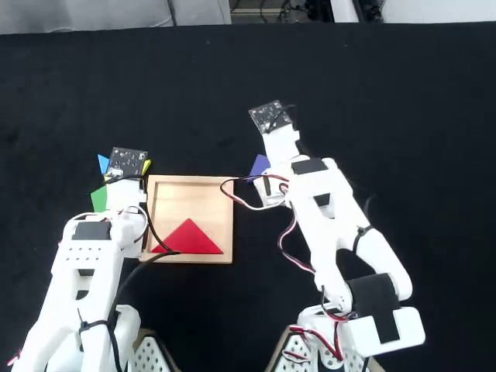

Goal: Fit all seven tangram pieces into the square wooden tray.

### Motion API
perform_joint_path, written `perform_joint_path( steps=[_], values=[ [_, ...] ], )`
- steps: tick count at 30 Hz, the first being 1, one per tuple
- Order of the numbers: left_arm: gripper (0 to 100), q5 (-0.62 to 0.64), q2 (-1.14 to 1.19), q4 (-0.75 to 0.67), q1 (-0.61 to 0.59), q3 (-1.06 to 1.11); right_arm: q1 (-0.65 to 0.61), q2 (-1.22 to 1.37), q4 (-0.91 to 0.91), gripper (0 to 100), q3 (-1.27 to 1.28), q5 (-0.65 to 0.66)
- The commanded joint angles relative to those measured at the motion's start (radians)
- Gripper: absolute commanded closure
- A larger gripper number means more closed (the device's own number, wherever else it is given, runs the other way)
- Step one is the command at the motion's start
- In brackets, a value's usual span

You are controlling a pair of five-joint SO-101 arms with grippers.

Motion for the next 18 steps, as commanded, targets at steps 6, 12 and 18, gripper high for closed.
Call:
perform_joint_path(
  steps=[6,12,18],
  values=[
    [97,0.063,0.012,-0.009,0.012,-0.039,0.017,-0.002,-0.023,98.7,-0.008,0.000],
    [97,0.066,0.181,-0.014,0.013,-0.087,0.017,-0.002,-0.023,98.7,-0.008,-0.002],
    [97,0.068,0.255,-0.018,0.015,-0.134,0.018,-0.002,-0.023,98.7,-0.008,0.000]
  ],
)
